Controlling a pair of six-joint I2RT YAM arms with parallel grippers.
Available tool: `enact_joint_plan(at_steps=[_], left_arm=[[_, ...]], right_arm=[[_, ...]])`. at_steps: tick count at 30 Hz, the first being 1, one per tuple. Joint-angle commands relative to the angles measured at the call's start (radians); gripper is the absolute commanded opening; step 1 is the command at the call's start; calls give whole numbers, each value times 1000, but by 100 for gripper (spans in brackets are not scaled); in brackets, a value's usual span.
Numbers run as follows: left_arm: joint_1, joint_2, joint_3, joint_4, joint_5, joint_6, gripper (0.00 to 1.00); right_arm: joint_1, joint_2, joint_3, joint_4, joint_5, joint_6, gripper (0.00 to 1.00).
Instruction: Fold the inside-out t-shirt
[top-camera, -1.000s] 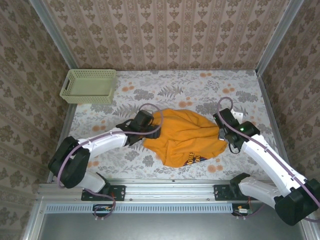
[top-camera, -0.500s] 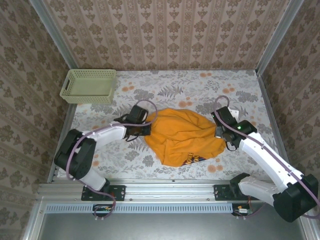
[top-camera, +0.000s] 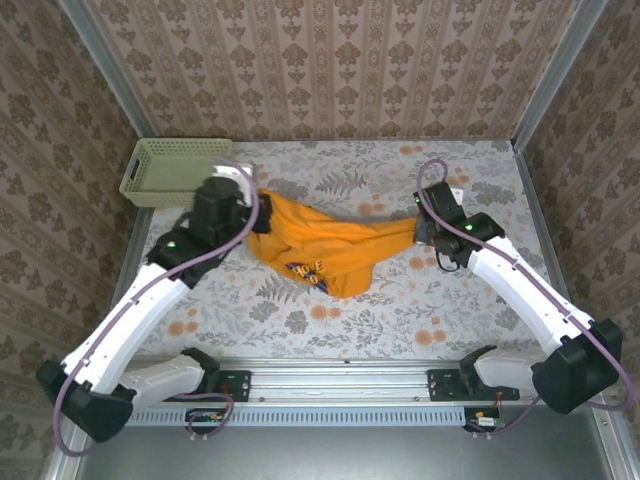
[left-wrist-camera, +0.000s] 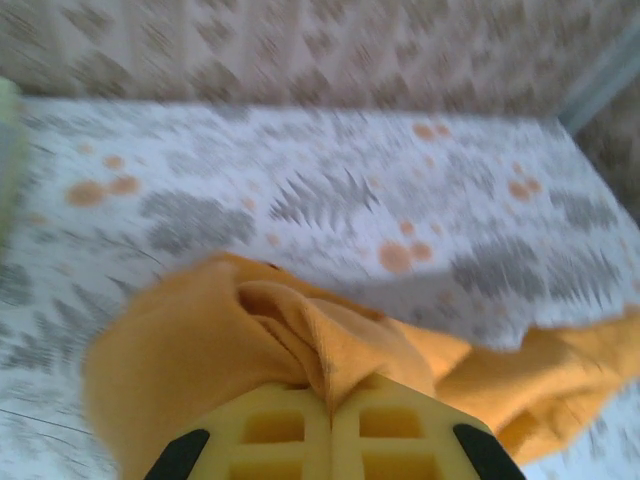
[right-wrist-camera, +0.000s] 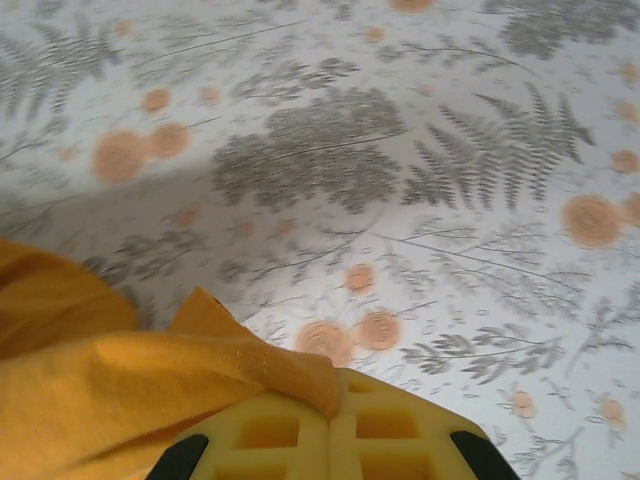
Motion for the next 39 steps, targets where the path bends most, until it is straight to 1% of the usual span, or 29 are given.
enact_joint_plan(at_steps=[1, 3, 4, 5, 6, 7, 8, 10, 11, 14, 16, 18, 20, 23, 26, 29, 31, 32, 34, 36, 39], left_arm=[[-151, 109, -52, 13, 24, -60, 0], [-243, 193, -55, 92, 72, -88, 0], [-285, 241, -53, 128, 94, -102, 3], [-312, 281, -48, 155, 113, -108, 10], [-339, 324, -39, 176, 139, -107, 20], [-360, 356, -31, 179, 146, -105, 32], [-370, 373, -29, 176, 142, -102, 42], [-368, 362, -54, 163, 110, -97, 57], [-356, 338, -76, 149, 77, -99, 62], [-296, 249, -157, 107, 1, -101, 69], [-239, 202, -207, 50, -47, -109, 74], [-169, 171, -260, 6, -65, -124, 79], [-71, 140, -337, 1, -32, -141, 82], [72, 98, -437, 73, 75, -137, 85], [169, 106, -488, 170, 174, -130, 87], [208, 175, -494, 252, 227, -127, 86], [245, 227, -488, 305, 257, -126, 85], [251, 255, -482, 331, 274, -128, 82], [255, 306, -461, 364, 304, -127, 73], [256, 343, -435, 375, 329, -123, 60], [255, 358, -410, 383, 346, -128, 34]], right_arm=[[-56, 10, -61, 9, -39, -15, 0], [-71, 17, -94, 16, -46, -15, 6], [-79, 15, -111, 18, -46, -14, 10], [-84, 8, -125, 20, -45, -12, 14], [-94, -4, -138, 22, -46, -9, 23], [-103, -20, -151, 24, -49, -6, 32], [-105, -39, -163, 27, -53, -8, 39], [-104, -79, -179, 42, -85, -19, 45], [-103, -101, -187, 54, -113, -27, 49], [-57, -147, -218, 103, -180, -45, 57], [13, -161, -240, 156, -207, -41, 62], [101, -156, -259, 207, -214, -28, 66], [194, -131, -279, 283, -231, 3, 68], [297, -68, -315, 398, -272, 55, 72], [362, 19, -333, 491, -311, 87, 74], [396, 108, -335, 559, -339, 103, 76], [402, 174, -324, 572, -337, 112, 74], [403, 207, -316, 578, -336, 111, 73], [403, 249, -300, 580, -332, 111, 66], [404, 269, -283, 575, -329, 101, 54], [408, 254, -265, 532, -279, 82, 32]])
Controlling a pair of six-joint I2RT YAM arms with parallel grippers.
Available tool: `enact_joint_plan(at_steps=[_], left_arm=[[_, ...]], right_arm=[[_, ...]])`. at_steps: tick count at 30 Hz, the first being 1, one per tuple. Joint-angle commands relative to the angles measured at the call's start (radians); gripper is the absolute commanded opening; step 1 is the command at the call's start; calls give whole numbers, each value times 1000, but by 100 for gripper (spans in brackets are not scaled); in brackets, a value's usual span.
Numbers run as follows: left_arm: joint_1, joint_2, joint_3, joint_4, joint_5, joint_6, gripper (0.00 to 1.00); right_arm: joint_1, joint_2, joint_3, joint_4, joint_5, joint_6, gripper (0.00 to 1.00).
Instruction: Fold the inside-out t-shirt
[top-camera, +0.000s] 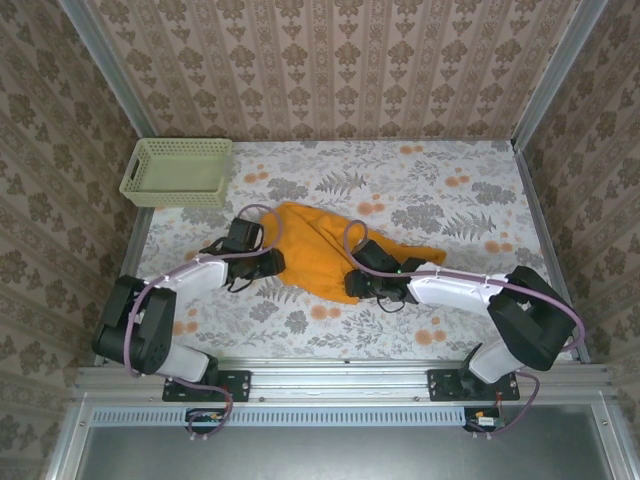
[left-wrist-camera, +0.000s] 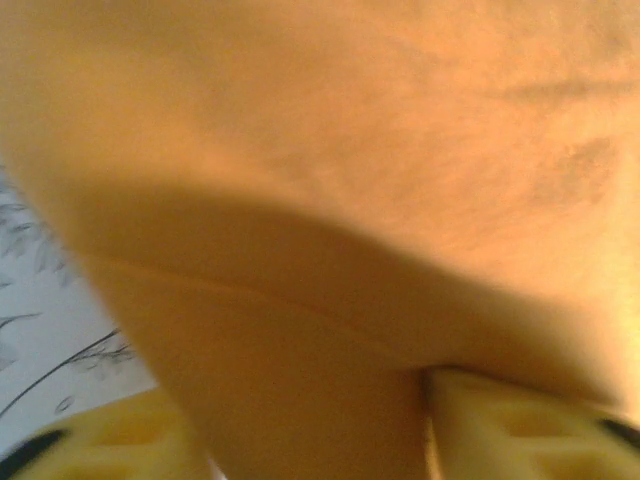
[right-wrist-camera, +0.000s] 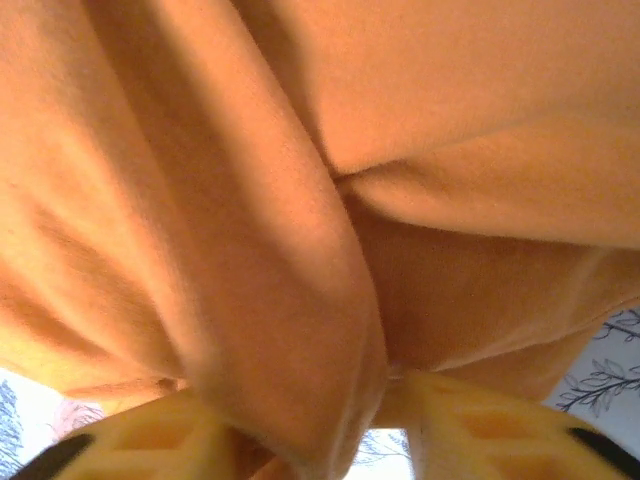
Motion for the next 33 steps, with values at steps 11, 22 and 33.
enact_joint_plan(at_steps=[11, 22, 33], left_arm=[[-136, -281, 159, -162, -123, 93, 0], [-333, -563, 260, -271, -322, 206, 1], [-326, -166, 300, -380, -380, 163, 50]], right_arm=[[8, -357, 85, -316, 331, -137, 0], [5, -610, 350, -613, 377, -316, 0], [-83, -307, 278, -502, 282, -335, 0]])
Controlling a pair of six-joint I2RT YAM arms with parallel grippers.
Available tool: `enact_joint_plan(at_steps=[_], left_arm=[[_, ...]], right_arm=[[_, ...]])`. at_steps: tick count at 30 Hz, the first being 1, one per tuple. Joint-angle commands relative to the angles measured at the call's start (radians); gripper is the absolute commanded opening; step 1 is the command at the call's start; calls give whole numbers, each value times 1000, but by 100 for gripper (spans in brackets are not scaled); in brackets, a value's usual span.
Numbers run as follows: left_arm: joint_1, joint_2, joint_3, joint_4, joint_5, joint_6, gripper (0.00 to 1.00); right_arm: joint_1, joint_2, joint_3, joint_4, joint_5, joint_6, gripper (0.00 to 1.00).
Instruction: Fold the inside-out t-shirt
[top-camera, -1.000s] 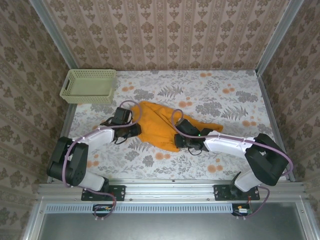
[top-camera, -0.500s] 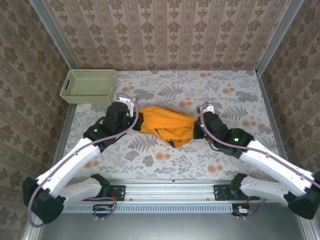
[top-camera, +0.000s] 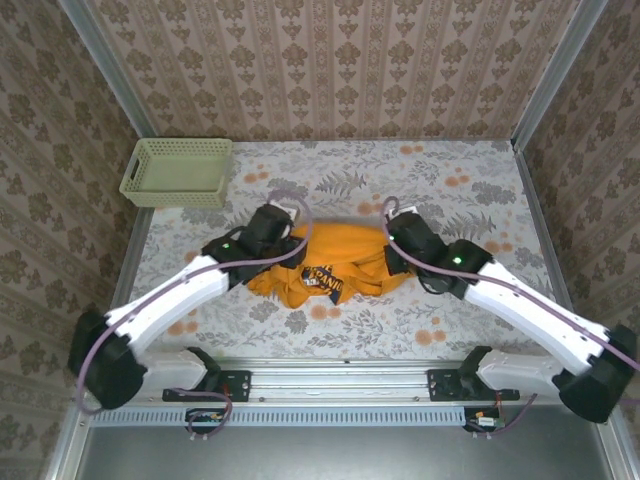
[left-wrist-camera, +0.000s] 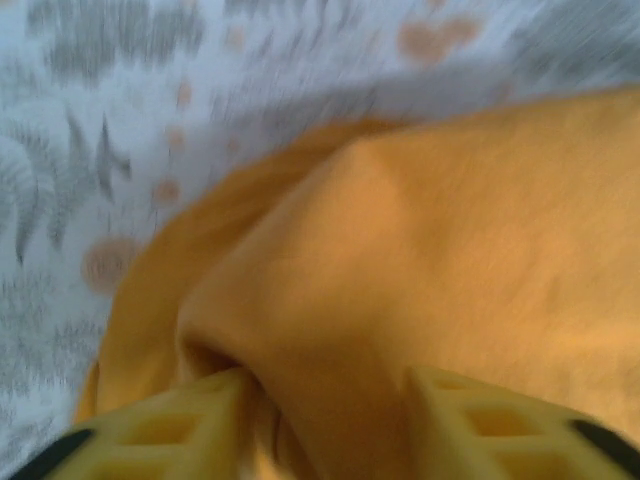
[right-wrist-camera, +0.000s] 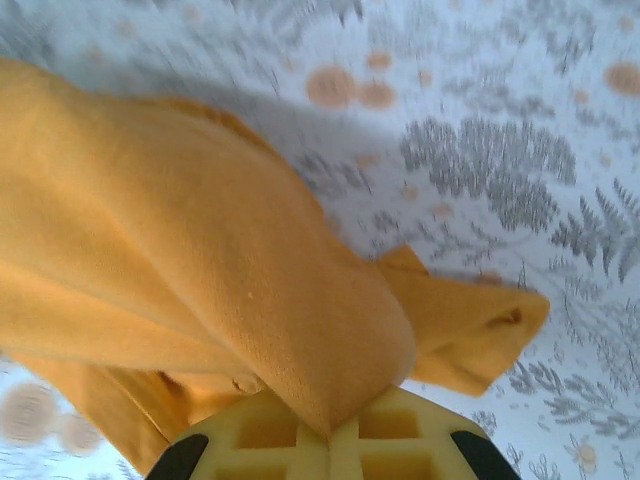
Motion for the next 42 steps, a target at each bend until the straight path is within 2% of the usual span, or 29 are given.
enact_joint_plan(at_steps=[1, 6, 10, 17, 19, 21, 22, 24, 26, 29, 34, 35, 38, 42], left_arm=[[0, 16, 31, -65, -87, -11, 55], [-85, -36, -23, 79, -57, 55, 71], [-115, -14, -72, 211, 8, 113, 86], [-114, 74, -118, 391, 50, 154, 96], [-116, 87, -132, 444, 73, 169, 97], [-116, 99, -138, 469, 49, 168, 97], [-116, 105, -134, 468, 24, 165, 96], [-108, 115, -118, 456, -22, 155, 84], [-98, 111, -106, 453, -45, 144, 65], [-90, 87, -101, 458, -46, 139, 43], [-89, 36, -113, 462, 27, 137, 4], [-89, 21, -115, 459, 65, 134, 0], [-111, -59, -141, 455, 148, 129, 0], [-155, -200, -188, 424, 230, 125, 0]], right_arm=[[-39, 64, 31, 25, -58, -35, 0], [-54, 142, 122, 40, -98, -48, 0], [-55, 120, 149, 79, -193, -44, 0], [-55, 4, 137, 97, -327, 0, 0], [-55, -27, 143, 77, -344, 2, 0], [-54, -52, 145, 60, -349, 1, 0], [-54, -62, 143, 52, -350, 2, 0], [-54, -78, 131, 44, -345, 2, 0], [-54, -87, 108, 39, -324, 3, 0], [-55, -82, 83, 7, -249, 5, 0], [-55, -49, 67, -27, -111, -14, 0], [-55, -37, 78, -40, -87, -20, 0], [-55, -37, 100, -60, -57, -50, 0], [-55, -107, 103, -72, -99, -98, 0]])
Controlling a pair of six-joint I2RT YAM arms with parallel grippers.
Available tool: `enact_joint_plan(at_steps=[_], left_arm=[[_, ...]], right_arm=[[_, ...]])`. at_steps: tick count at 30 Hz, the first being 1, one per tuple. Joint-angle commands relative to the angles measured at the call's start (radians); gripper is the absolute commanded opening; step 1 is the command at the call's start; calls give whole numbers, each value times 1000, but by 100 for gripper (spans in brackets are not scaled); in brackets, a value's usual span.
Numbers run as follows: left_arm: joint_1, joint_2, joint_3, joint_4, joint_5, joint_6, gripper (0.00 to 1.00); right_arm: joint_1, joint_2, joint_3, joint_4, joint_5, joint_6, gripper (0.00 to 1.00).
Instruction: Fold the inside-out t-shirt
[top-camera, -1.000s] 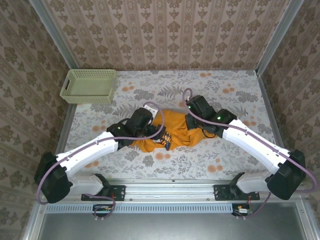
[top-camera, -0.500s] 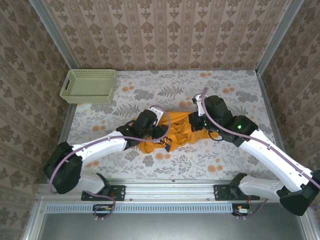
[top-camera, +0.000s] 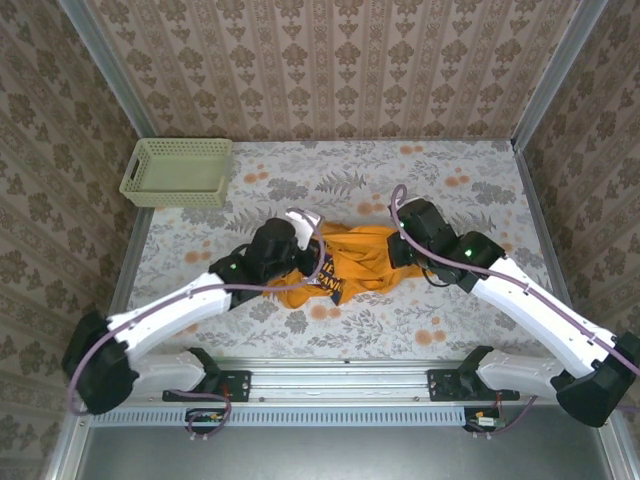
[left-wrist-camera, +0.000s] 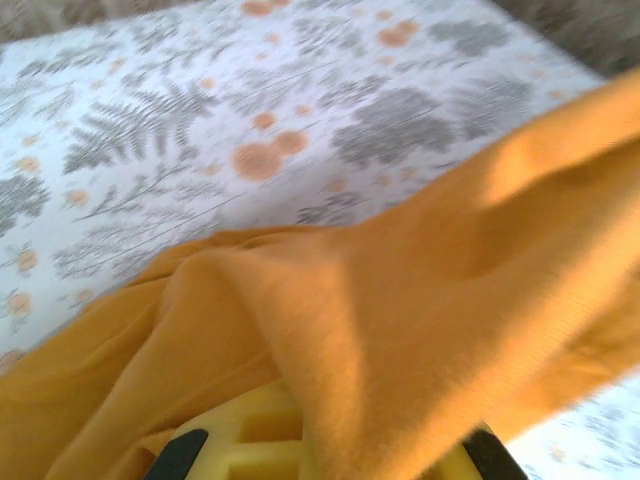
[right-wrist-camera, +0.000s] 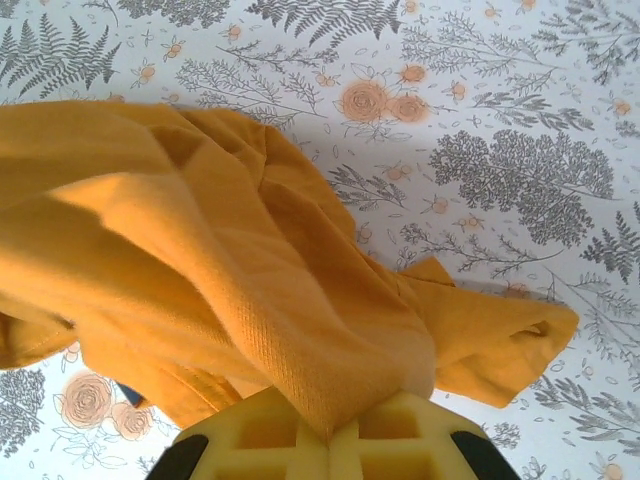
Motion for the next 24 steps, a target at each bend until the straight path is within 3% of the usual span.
enact_joint_plan(at_steps=[1, 5, 8, 13, 17, 19, 24], left_arm=[[-36, -115, -40, -21, 129, -14, 0], [-64, -225, -72, -54, 187, -16, 0], [-39, -236, -108, -25, 192, -30, 0], [120, -36, -77, -4, 288, -101, 0], [147, 103, -14, -30, 303, -106, 0], [147, 128, -3, -29, 301, -114, 0], [174, 155, 11, -31, 291, -143, 1]], right_arm=[[0, -89, 27, -45, -3, -65, 0], [0, -201, -6, -34, -147, -100, 0], [-3, -222, -57, 30, -157, -91, 0], [-100, -8, -54, 110, -135, -24, 0], [-199, 192, -15, 159, -100, 36, 0], [-202, 251, 10, 170, -61, 24, 7], [-189, 298, 43, 154, -4, 22, 46]])
